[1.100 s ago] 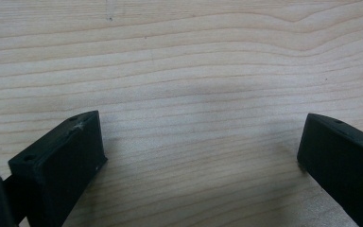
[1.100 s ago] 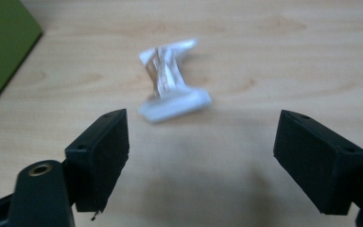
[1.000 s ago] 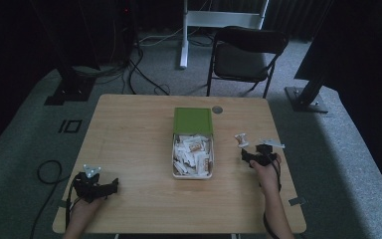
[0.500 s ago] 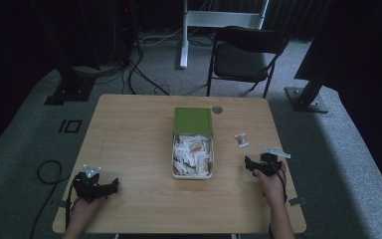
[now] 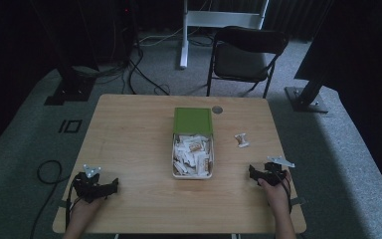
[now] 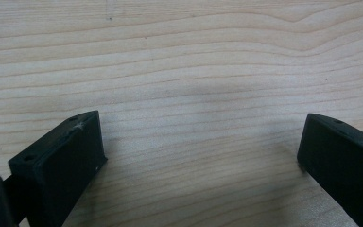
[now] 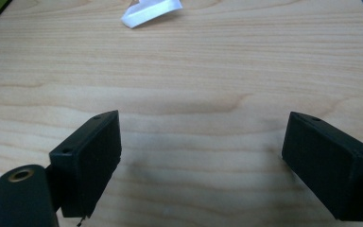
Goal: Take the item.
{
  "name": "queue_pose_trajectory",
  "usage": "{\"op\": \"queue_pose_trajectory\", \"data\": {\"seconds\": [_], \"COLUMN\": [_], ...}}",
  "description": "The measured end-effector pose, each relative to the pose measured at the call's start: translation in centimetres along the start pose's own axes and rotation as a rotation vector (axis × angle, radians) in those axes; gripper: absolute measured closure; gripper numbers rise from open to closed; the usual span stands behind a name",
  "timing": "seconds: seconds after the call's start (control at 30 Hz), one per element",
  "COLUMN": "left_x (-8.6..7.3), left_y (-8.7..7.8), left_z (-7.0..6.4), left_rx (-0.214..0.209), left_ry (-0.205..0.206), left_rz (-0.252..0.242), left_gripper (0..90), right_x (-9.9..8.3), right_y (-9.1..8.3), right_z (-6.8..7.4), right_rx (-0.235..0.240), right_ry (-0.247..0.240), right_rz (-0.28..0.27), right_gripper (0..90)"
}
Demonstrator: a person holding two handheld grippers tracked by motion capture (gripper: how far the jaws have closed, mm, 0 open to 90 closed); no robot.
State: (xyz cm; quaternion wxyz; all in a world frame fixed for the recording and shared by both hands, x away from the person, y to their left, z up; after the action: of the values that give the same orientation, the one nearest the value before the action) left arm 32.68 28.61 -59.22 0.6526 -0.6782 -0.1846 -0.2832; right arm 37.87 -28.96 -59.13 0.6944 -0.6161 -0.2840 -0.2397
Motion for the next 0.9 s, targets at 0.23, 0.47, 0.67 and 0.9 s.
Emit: {"op": "queue_pose_trajectory", "data": {"seconds": [0.23, 0.47, 0.67, 0.9], "left_x": [0.0, 0.0, 0.0, 0.0], "left_y": [0.0, 0.0, 0.0, 0.0], "left_z": [0.0, 0.0, 0.0, 0.0], "left_rx": [0.0, 0.0, 0.0, 0.0], "left_ry": [0.001, 0.001, 0.001, 0.001], "left_rz": [0.001, 0.001, 0.001, 0.001], "left_gripper": [2.1, 2.1, 2.1, 2.1], "right_x": [-0.8, -2.0, -3.1, -4.5], "right_y": [-0.8, -1.7, -2.7, -3.9], "right_z": [-0.3, -0.6, -1.0, -1.1], "right_rx": [-0.007, -0.028, -0.052, -0.068], "right_ry": [0.007, -0.012, -0.021, -0.019], "right_rz": [0.01, 0.032, 0.037, 0.031], "right_gripper": [12.6, 12.6, 12.7, 13.5]}}
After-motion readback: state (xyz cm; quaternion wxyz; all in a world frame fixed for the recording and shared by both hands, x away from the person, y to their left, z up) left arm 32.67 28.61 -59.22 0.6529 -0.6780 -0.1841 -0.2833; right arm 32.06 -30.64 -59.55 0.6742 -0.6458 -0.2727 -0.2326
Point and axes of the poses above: each handheld gripper's, and its own axes: y roughly forward along the jaws, x roughly out of its top, z roughly to its left, the point moved 6 cm from there along y, roughly forward along the jaws, and after that the axes turned 5 degrees about z, right-handed, at the moved point
